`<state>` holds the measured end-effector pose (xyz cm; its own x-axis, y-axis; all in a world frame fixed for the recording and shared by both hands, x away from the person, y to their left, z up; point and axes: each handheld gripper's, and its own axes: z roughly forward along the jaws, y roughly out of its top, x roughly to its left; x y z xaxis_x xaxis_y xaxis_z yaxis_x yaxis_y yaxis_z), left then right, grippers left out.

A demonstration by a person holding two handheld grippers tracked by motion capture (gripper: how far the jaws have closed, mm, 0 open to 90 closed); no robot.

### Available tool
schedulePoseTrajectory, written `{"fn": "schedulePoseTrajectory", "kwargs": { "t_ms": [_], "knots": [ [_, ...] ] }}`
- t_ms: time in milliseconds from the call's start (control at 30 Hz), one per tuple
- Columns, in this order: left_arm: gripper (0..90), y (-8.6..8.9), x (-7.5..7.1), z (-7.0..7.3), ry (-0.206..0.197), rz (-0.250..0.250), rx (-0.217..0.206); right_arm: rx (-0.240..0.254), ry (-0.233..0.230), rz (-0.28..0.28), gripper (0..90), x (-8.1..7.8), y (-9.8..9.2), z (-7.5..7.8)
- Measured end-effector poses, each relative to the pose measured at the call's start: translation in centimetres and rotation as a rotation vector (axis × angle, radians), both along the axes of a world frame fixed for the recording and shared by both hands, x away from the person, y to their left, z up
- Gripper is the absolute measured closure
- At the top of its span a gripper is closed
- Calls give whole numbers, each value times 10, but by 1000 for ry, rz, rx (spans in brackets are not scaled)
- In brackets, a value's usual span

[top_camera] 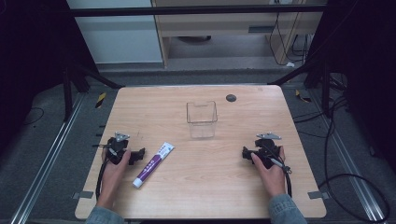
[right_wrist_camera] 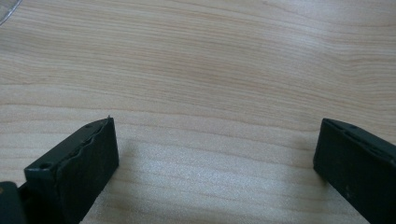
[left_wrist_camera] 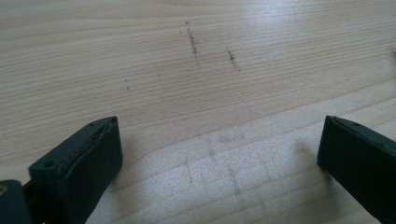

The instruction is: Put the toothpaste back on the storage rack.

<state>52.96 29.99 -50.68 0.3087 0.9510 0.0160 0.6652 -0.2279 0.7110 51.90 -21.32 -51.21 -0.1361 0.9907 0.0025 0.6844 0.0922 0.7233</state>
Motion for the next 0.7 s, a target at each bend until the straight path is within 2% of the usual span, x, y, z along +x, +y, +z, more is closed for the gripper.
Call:
{"fn": "schedulePoseTrajectory", "kwargs": {
  "t_ms": [67, 200, 233, 367, 433, 533, 567, 667, 700],
  "knots": [
    [42, 1, 0, 3, -11, 6, 0, 4, 1, -1, 3, 0, 1, 0],
    [30, 1, -1, 9, -33, 0, -3, -1, -1, 23, 3, -2, 1, 0],
    [28, 1, -1, 16, -42, -6, 14, -3, -1, 46, 3, -4, 0, 0],
    [28, -1, -4, 23, -50, -9, 21, -5, -1, 67, 3, -6, 0, 0],
    [33, -6, -7, 27, -37, -26, 20, -4, 0, 106, 3, -9, -2, 0],
    [34, -10, -10, 31, -25, -42, 38, -8, -5, 118, 3, -9, -3, 0],
    [39, -13, -15, 38, -17, -48, 52, -7, -4, 124, 3, -9, -4, 0],
    [45, -16, -20, 46, -8, -59, 47, -8, -5, 132, 3, -9, -4, 0],
    [45, -19, -24, 51, 16, -74, 56, -8, -6, 135, 4, -10, -5, 0]
  ]
}}
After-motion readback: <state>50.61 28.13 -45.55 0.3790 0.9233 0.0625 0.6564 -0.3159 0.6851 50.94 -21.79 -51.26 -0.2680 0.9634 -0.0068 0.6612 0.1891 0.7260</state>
